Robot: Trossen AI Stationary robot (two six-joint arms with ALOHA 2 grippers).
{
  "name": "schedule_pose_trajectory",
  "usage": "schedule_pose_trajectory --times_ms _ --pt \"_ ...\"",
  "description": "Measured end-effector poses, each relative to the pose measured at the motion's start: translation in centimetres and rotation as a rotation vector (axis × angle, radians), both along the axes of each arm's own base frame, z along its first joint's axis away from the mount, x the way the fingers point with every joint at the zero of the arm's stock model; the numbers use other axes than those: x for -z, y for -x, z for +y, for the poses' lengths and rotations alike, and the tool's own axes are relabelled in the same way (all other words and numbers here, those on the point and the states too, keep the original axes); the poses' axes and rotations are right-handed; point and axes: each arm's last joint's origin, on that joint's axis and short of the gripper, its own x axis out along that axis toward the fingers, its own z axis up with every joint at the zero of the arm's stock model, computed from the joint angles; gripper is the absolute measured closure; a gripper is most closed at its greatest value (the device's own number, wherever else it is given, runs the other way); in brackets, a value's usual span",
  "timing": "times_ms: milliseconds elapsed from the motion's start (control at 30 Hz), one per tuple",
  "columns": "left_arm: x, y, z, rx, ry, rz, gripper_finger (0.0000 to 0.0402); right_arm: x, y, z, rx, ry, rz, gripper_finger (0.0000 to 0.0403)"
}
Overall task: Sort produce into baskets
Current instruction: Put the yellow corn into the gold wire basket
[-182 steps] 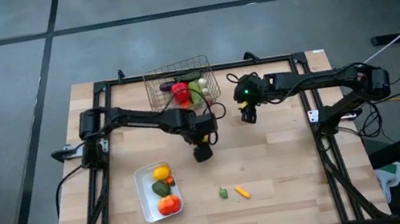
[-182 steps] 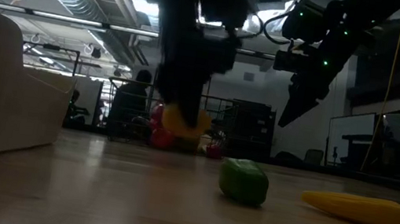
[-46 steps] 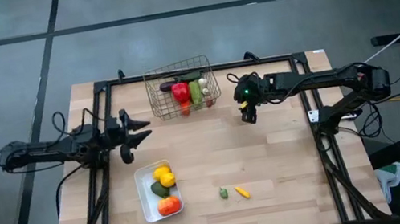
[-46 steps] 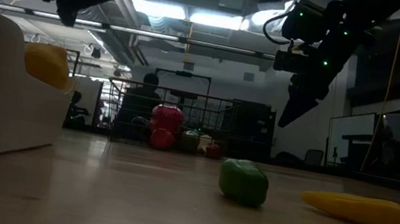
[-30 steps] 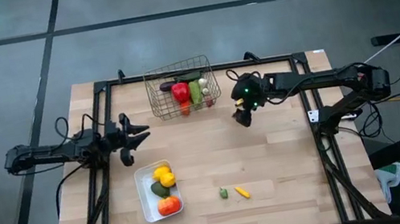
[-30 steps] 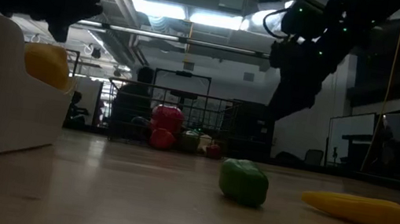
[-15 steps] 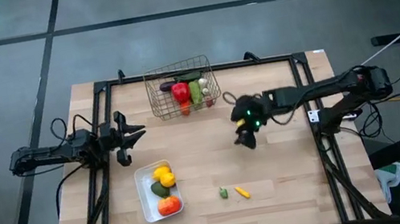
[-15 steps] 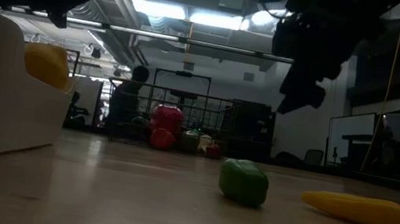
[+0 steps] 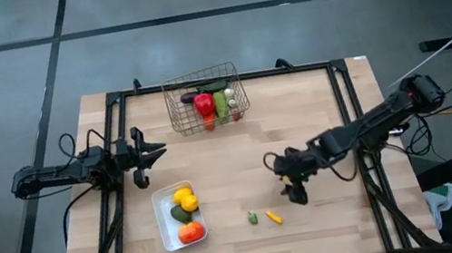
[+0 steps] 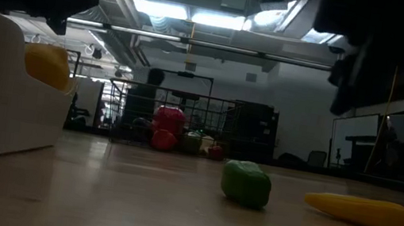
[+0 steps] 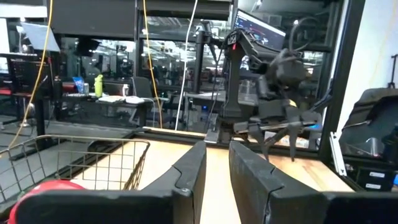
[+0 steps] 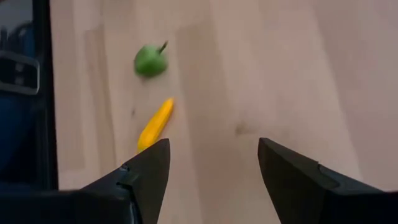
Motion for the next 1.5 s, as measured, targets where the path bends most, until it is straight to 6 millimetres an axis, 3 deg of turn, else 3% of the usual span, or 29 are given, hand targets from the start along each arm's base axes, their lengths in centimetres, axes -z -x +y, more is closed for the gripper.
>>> schedule_pose_trajectory --times_ms 300,800,1500 --pt "0.0 0.0 0.0 0.003 0.019 -0.002 0.0334 1.2 1.2 4.1 -0.111 0.087 0.017 0.0159" --pt "0.0 0.0 0.0 0.008 0.046 -0.005 0.0334 4.4 2.1 8.1 -0.154 0.084 0.121 0.0159" --pt "0.3 0.0 0.0 0.011 0.075 0.02 0.0334 8.6 -0.9 10.3 -0.105 0.116 -0.051 0.0159"
